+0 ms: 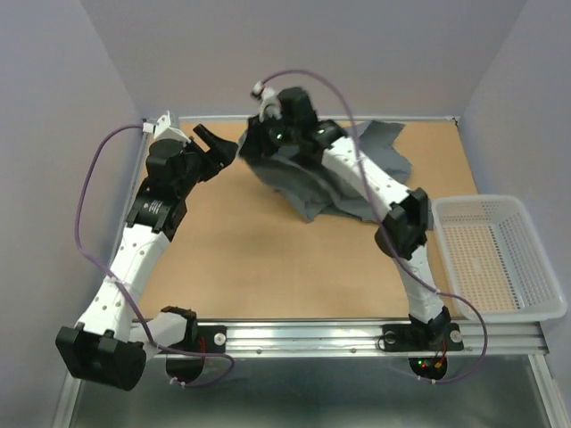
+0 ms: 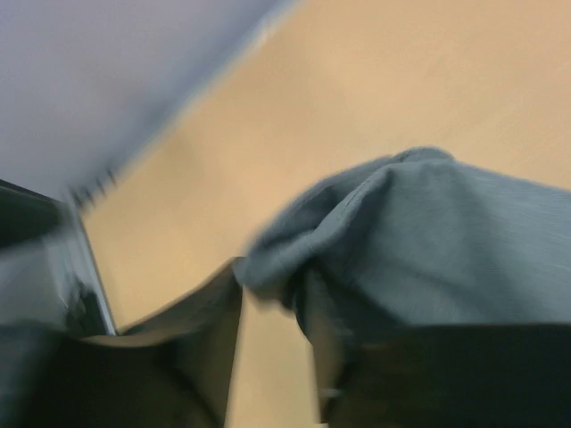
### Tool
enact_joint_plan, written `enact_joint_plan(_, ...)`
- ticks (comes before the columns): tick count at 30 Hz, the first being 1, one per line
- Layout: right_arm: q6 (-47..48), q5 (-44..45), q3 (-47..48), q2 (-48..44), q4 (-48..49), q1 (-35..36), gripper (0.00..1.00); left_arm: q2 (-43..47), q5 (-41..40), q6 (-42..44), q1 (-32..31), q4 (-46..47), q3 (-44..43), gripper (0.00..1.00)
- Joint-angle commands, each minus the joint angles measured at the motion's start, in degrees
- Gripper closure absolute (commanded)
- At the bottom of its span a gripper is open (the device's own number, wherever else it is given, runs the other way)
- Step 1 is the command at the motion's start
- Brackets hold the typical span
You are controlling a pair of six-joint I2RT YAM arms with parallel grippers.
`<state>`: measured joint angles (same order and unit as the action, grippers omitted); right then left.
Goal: Fold and stack the long sleeve shirts
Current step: Flatten the shirt out
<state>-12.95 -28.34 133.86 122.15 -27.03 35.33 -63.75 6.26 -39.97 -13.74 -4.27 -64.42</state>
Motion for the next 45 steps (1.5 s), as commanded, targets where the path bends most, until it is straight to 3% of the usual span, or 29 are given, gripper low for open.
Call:
enact_joint_plan(1,4.0,1.6,-0.7,6.9,-11.8,8.9,0.51,7.5,-11.5,3.9,1.0,-12.0,3.2,0.16)
enact_joint_plan(2,4.8,2.7,-0.5,7.6,-14.3,10.7,0.38,8.6,-12.9,4.4,1.1,-13.4,4.3,0.17)
enact_joint_plan(4,5.0,4.9,-1.0,7.1,-15.4,11.5,0.25,10.9,-16.4,5.6,1.2,-16.1,5.5,0.16)
enact_joint_plan(7,6.8,12.3,-2.5,2.8,-16.0,11.3,0.16,11.5,-18.8,6.9,1.3,-16.5,7.3,0.16)
enact_joint_plan(10,7.9,17.5,-5.7,-1.5,-16.6,9.6,0.15,8.8,-17.2,8.8,1.3,-14.2,7.9,0.16)
enact_joint_plan(13,4.7,19.0,-12.7,-6.9,-16.5,3.0,0.16,3.0,-12.9,10.8,1.3,-11.5,7.9,0.17)
enact_joint_plan(14,3.0,23.4,-17.1,-10.7,-16.5,-2.4,0.17,-0.8,-10.7,12.2,1.2,-11.0,6.3,0.17)
enact_joint_plan(16,2.8,26.2,-22.1,-11.9,-16.4,-5.6,0.17,-4.7,-7.9,13.7,1.1,-10.4,4.5,0.16)
enact_joint_plan(19,2.1,28.2,-29.1,-16.7,-15.9,-10.4,0.17,-10.3,-3.0,19.1,-2.5,-8.1,1.0,0.16)
enact_joint_plan(22,-1.5,27.7,-42.1,-22.2,-12.7,-18.9,0.16,-17.9,-5.8,30.1,-11.3,-6.4,-4.2,0.16)
enact_joint_plan(23,-3.8,27.5,-44.5,-23.6,-10.7,-20.3,0.16,-18.9,-7.7,36.9,-13.3,-5.6,-5.4,0.16)
enact_joint_plan(25,-6.2,26.2,-49.1,-28.2,-8.6,-23.7,0.14,-21.8,-9.2,42.1,-18.1,-1.4,-5.4,0.15)
enact_joint_plan(29,-8.7,27.0,-56.5,-34.6,-5.0,-25.1,0.08,-26.9,-3.6,50.4,-20.2,3.6,-5.7,0.14)
enact_joint_plan(34,-8.8,27.1,-61.7,-39.6,-3.4,-25.2,0.04,-35.4,-0.2,58.2,-22.4,1.5,-9.4,0.16)
enact_joint_plan(40,-8.8,26.1,-63.9,-43.0,-1.8,-25.2,0.03,-43.6,0.2,60.7,-23.0,-2.1,-16.8,0.19)
enact_joint_plan(44,-7.9,26.7,-64.6,-44.4,-1.9,-25.3,0.03,-47.1,1.4,61.4,-23.0,-5.7,-20.8,0.27)
enact_joint_plan(45,-7.8,26.9,-64.8,-44.5,-1.9,-25.3,0.03,-47.5,1.8,61.4,-23.0,-6.2,-21.0,0.34)
